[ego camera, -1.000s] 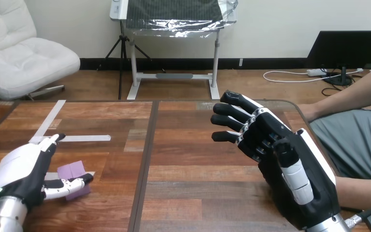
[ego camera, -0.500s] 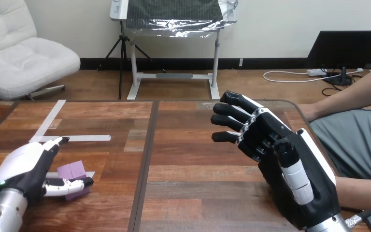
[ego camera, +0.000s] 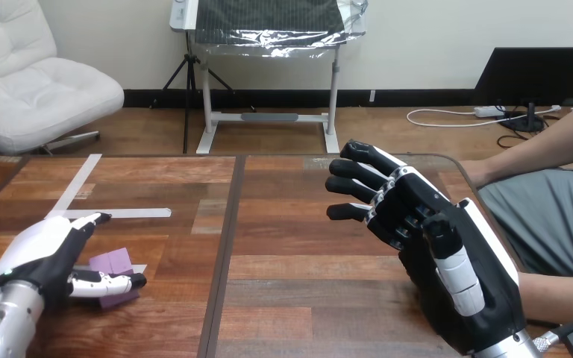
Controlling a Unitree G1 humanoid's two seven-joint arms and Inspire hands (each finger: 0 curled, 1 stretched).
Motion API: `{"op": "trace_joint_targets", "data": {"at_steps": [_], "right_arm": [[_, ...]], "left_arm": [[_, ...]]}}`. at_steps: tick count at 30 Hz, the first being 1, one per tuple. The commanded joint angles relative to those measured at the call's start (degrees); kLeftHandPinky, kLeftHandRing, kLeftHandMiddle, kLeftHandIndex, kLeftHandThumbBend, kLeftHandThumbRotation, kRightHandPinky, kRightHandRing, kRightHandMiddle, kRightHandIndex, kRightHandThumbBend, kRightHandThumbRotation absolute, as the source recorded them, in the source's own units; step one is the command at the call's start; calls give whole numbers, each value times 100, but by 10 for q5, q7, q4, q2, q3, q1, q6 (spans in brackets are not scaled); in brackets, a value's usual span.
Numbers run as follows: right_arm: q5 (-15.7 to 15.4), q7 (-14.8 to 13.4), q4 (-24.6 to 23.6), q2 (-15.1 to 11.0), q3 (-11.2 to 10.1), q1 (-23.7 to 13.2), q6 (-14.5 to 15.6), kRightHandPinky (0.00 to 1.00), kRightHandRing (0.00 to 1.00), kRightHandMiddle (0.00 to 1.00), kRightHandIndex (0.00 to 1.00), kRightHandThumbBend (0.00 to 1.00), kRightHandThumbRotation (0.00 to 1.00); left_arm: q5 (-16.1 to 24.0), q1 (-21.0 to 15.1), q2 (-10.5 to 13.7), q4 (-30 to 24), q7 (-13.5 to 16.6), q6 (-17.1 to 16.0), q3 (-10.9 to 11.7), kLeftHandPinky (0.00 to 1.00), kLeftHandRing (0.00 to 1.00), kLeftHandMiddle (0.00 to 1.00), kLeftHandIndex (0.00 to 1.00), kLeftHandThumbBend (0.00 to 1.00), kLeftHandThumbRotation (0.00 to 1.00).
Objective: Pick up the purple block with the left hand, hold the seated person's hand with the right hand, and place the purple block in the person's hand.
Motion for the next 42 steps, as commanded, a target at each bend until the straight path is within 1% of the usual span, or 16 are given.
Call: {"op": "trace_joint_targets", "data": {"at_steps": [1, 4, 8, 18, 28, 38, 42], "right_arm": [[8, 1, -14, -3, -12, -34, -9, 73, 83, 84, 85, 90, 80], [10, 4, -14, -3, -12, -34, -8, 73, 83, 84, 85, 90, 80], [4, 3, -16, -3, -13, -33, -10, 74, 83, 84, 85, 90, 80], [6, 4, -19, -3, -16, -32, -7, 74, 83, 84, 85, 89, 80], [4, 4, -19, -3, -16, -31, -9, 75, 83, 84, 85, 88, 80], [2, 4, -21, -3, -16, -30, -9, 75, 83, 84, 84, 88, 81], [4, 3, -22, -2, -15, -30, -7, 75, 83, 84, 84, 88, 81]], "left_arm": [[-2, -58, 17, 20, -1, -14, -14, 92, 92, 93, 92, 86, 45], [-1, -68, 17, 34, -5, -11, -20, 92, 92, 93, 92, 85, 43], [1, -79, 18, 47, -10, -8, -28, 91, 92, 93, 92, 85, 42], [-6, -92, 15, 53, -24, 3, -35, 90, 91, 91, 91, 83, 36], [-1, -107, 18, 70, -26, 1, -50, 88, 88, 88, 88, 83, 36], [6, -117, 19, 67, -42, 17, -63, 86, 86, 87, 86, 83, 35], [8, -120, 19, 67, -43, 23, -68, 83, 86, 86, 85, 83, 35]]}}
